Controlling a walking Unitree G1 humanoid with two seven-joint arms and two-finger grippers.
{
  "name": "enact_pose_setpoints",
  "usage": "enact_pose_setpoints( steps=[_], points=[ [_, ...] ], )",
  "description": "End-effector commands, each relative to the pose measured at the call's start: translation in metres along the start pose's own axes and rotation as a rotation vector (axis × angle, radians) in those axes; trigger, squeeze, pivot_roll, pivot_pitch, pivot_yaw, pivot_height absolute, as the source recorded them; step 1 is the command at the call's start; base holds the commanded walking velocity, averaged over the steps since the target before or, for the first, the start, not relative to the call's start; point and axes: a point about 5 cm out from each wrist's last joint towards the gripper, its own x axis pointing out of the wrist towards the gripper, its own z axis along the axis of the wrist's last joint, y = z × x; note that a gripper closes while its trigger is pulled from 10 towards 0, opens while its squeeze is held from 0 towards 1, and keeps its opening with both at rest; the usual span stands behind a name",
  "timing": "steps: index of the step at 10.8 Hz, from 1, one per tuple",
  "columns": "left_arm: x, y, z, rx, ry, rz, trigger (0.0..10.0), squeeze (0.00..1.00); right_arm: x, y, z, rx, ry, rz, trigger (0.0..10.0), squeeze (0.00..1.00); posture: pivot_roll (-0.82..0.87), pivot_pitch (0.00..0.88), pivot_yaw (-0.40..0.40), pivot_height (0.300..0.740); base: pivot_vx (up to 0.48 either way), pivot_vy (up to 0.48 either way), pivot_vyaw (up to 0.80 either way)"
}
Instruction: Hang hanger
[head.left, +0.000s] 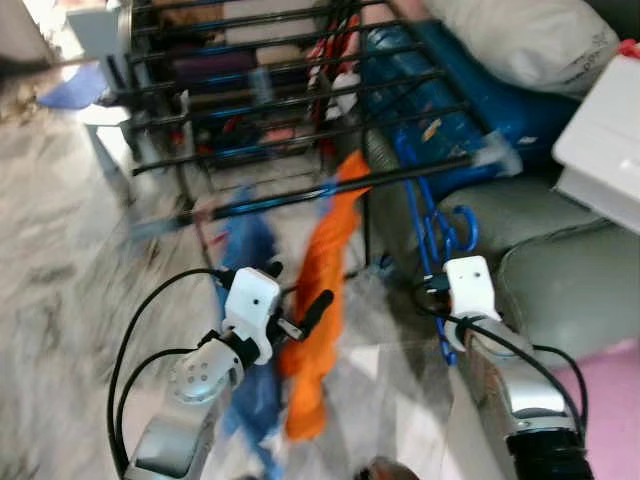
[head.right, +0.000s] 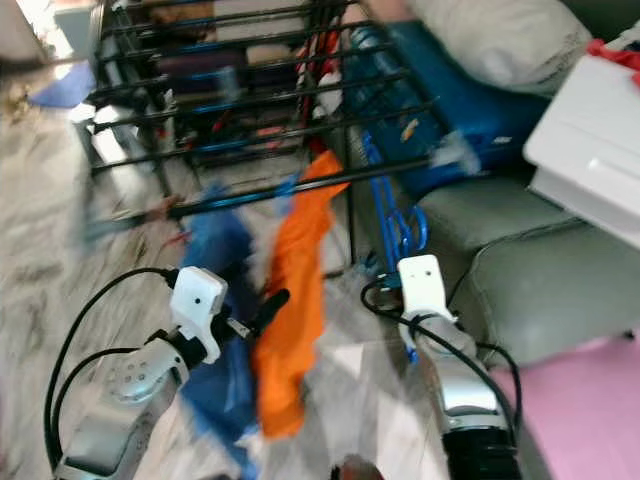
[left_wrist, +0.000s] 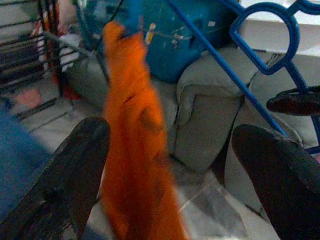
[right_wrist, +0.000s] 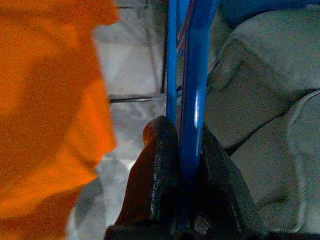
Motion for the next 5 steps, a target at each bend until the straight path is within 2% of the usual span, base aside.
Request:
enact_pose_setpoints(
  steps=[1, 5],
  points=[
    [0.000, -0.003, 0.003, 0.016, -0.010, -0.010, 10.0, 0.00, 0.004, -0.003, 0.008, -0.002, -0.016, 0.008, 10.0, 0.00, -0.03, 0.146, -0.011, 0.740, 0.000, 0.000, 0.00],
    [-0.001, -0.002, 0.003, 0.017, -0.008, 0.008, 10.0, 0.00, 0.019, -0.001, 0.030, -0.100, -0.054, 0.077, 10.0, 0.00, -0.02, 0.159, -0.009, 0.740, 0.000, 0.000, 0.00]
  ],
)
